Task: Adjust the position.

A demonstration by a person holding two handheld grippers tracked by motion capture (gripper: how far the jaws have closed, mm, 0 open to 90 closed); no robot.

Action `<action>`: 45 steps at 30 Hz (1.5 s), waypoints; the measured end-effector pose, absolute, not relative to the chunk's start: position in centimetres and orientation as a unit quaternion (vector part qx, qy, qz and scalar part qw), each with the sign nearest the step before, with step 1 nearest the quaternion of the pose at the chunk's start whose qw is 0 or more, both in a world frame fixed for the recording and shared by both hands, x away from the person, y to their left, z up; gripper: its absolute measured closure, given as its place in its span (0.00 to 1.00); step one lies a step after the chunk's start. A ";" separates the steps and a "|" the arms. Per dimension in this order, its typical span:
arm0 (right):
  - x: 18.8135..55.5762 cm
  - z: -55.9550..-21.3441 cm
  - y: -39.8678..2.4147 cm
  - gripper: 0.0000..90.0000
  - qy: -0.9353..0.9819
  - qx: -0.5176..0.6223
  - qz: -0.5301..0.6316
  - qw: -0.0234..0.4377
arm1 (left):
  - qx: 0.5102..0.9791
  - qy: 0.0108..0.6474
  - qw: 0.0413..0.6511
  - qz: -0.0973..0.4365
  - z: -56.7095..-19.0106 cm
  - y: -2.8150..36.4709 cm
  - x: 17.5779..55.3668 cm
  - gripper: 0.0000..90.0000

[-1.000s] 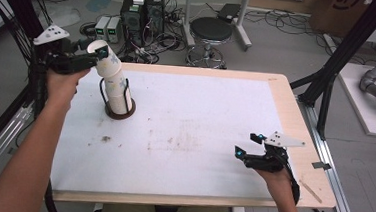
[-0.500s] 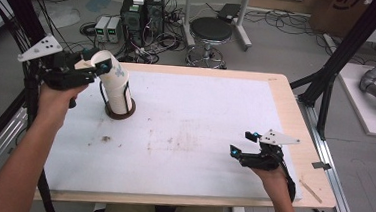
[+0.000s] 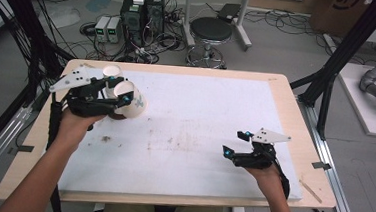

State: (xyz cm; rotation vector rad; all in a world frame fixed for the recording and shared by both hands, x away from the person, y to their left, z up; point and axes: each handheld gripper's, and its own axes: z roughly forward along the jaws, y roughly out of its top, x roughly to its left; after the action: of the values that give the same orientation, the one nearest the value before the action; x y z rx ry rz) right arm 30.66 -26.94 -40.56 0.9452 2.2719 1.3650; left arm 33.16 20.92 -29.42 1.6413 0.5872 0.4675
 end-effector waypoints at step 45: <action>31.1 -38.5 -17.2 0.21 0.828 0.161 0.532 0.068 | 0.779 0.152 0.602 0.088 -34.2 10.4 31.3 0.42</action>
State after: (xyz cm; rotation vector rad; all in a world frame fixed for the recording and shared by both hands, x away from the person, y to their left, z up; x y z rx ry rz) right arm 31.10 -17.19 -38.46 0.4853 2.4942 1.6038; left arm 31.29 10.37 -34.16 1.8047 0.3521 0.2035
